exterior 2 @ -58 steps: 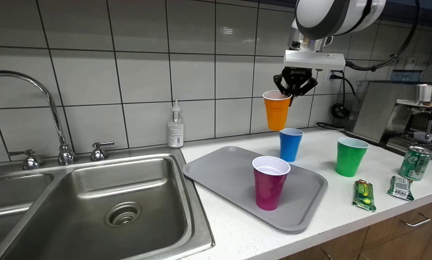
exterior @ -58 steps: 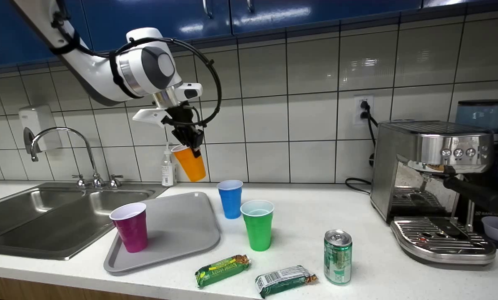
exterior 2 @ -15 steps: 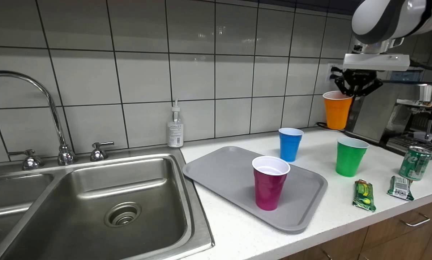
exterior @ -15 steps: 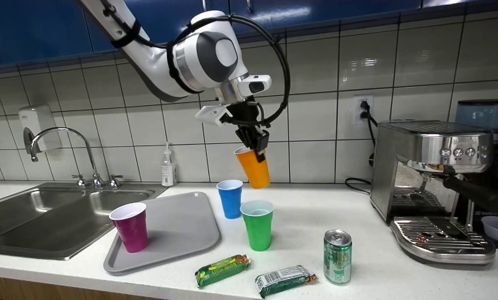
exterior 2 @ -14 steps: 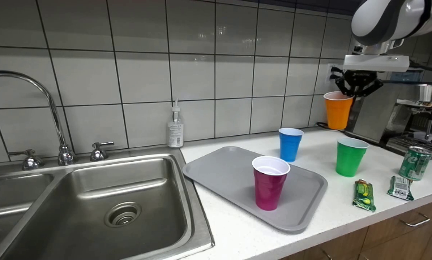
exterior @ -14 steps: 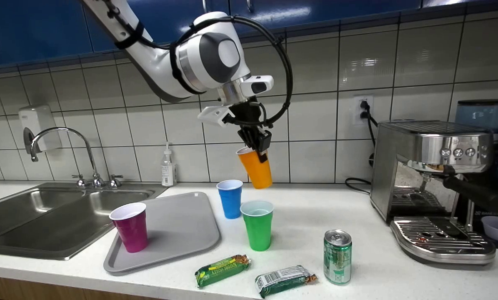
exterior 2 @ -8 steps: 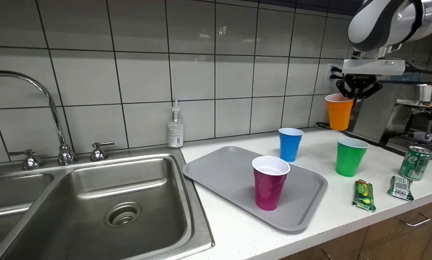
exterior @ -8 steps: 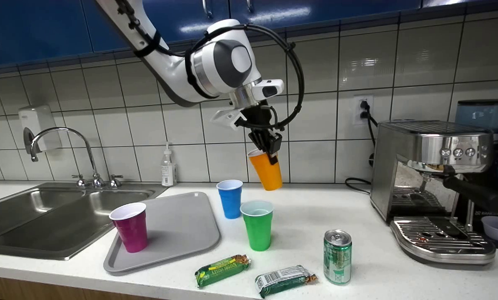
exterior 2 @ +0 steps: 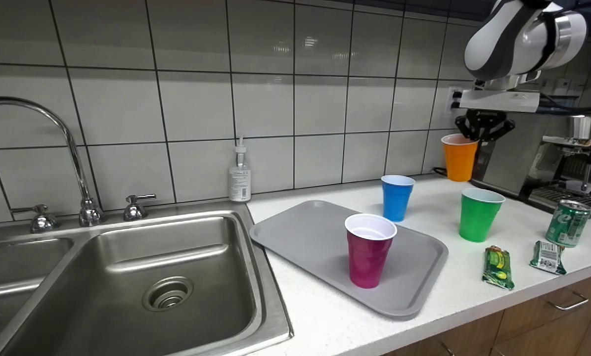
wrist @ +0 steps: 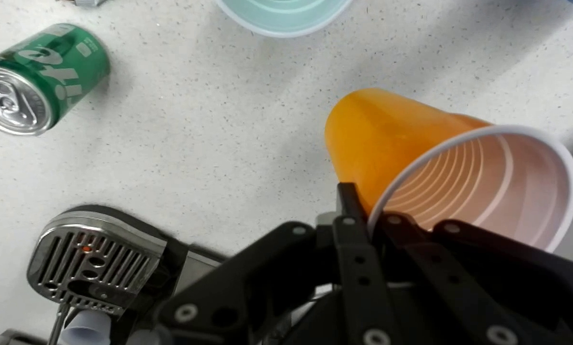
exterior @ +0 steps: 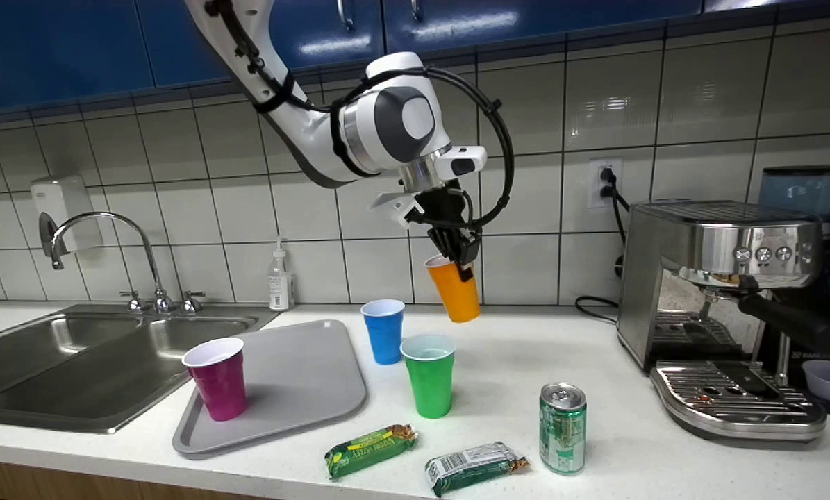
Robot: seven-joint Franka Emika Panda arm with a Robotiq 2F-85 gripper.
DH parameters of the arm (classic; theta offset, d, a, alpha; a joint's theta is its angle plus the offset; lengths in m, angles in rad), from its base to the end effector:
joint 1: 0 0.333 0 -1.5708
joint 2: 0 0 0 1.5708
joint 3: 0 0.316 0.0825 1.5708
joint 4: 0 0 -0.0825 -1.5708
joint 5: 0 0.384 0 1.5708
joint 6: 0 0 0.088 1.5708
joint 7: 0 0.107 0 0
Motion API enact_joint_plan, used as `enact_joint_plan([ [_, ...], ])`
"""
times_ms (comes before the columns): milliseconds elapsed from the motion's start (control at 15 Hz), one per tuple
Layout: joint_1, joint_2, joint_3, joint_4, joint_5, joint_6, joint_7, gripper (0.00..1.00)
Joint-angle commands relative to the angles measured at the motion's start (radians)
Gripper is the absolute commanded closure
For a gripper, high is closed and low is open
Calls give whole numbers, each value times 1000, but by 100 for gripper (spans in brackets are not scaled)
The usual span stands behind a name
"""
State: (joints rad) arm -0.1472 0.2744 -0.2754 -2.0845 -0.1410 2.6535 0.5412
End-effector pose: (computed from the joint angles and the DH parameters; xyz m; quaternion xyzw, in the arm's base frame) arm 0.5597 -0.2412 0.3294 0.9024 -0.3966 0.1538 0.0687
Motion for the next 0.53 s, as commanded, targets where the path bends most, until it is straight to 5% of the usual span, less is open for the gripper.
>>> enact_joint_plan([
  [0,-13,69,6,92,77,-44,-62,99],
  [467,-26,204,16,230,179,-80,-120,99],
])
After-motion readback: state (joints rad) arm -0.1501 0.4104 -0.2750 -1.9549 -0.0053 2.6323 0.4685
